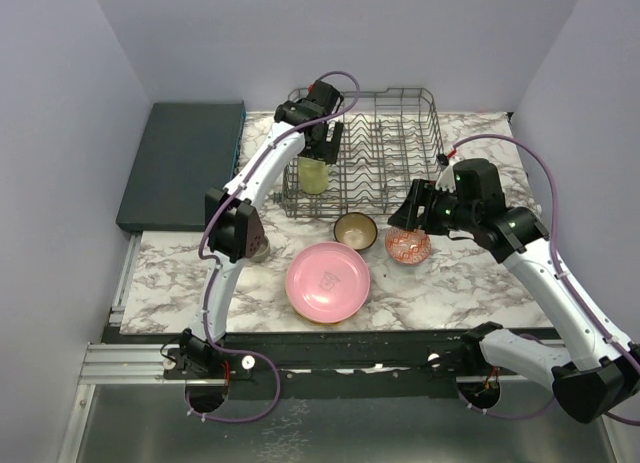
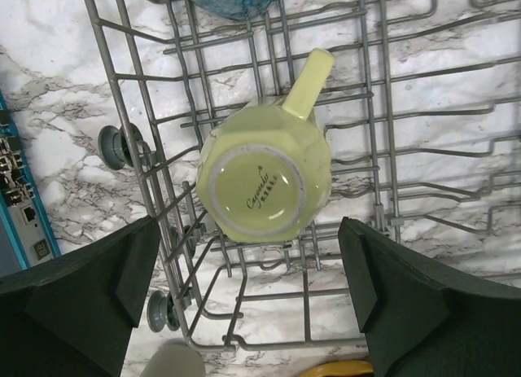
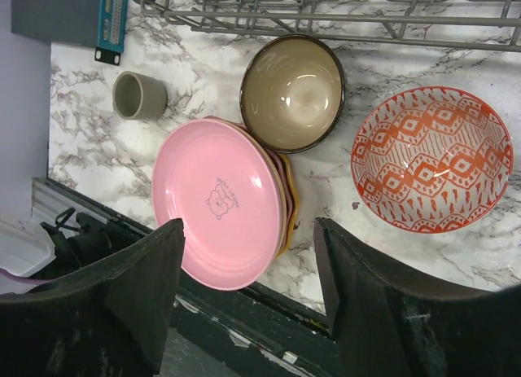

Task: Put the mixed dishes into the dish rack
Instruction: Turn the cup upside down in the dish rack, then pick up the cup at the center of the board.

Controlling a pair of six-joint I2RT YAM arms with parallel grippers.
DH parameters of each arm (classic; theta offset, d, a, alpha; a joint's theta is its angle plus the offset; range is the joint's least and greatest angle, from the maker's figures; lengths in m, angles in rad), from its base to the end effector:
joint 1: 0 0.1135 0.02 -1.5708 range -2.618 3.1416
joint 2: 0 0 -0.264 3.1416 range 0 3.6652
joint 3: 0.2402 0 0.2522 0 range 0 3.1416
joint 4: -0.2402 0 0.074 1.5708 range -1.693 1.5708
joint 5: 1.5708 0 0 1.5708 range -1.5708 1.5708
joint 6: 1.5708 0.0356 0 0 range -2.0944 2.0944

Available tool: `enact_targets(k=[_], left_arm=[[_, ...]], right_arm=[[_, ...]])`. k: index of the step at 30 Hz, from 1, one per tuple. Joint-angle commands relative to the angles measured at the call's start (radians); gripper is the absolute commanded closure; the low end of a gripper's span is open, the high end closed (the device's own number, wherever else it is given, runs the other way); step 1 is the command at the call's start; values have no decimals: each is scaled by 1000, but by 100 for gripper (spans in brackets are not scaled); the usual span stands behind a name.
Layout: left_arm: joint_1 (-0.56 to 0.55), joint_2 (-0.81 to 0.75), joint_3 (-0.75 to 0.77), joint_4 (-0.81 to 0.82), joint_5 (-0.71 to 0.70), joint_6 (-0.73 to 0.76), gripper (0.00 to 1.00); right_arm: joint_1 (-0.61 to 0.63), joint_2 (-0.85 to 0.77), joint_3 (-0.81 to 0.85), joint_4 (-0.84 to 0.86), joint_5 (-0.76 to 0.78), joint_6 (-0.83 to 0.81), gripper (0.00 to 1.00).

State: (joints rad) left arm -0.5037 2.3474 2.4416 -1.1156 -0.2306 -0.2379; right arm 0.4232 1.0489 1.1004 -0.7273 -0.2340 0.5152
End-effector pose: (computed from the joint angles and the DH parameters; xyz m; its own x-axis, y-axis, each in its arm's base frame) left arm 0.4418 -0.2342 0.2919 -0.8120 0.1855 -0.5534 0.1791 0.9816 0.0664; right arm 0.1924 0.0957 0.3469 -0.7744 0.1769 -0.6075 -0.2101 0.8337 0.5106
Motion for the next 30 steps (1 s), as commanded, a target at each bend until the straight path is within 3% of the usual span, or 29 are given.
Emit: enact_targets(k=[1,19,30], left_arm=[[-29,-116,-32,11,-29,14,1],[-99,-378,-291,47,12,-12,1],[-104,-615,-598,117,-36,-67,1]], right_arm=[[-3,-25,9,-23,-1,-9,29],[-4,-49,43,-103,48,-21,28],[-4,-58,34,-124,81,-13,28]])
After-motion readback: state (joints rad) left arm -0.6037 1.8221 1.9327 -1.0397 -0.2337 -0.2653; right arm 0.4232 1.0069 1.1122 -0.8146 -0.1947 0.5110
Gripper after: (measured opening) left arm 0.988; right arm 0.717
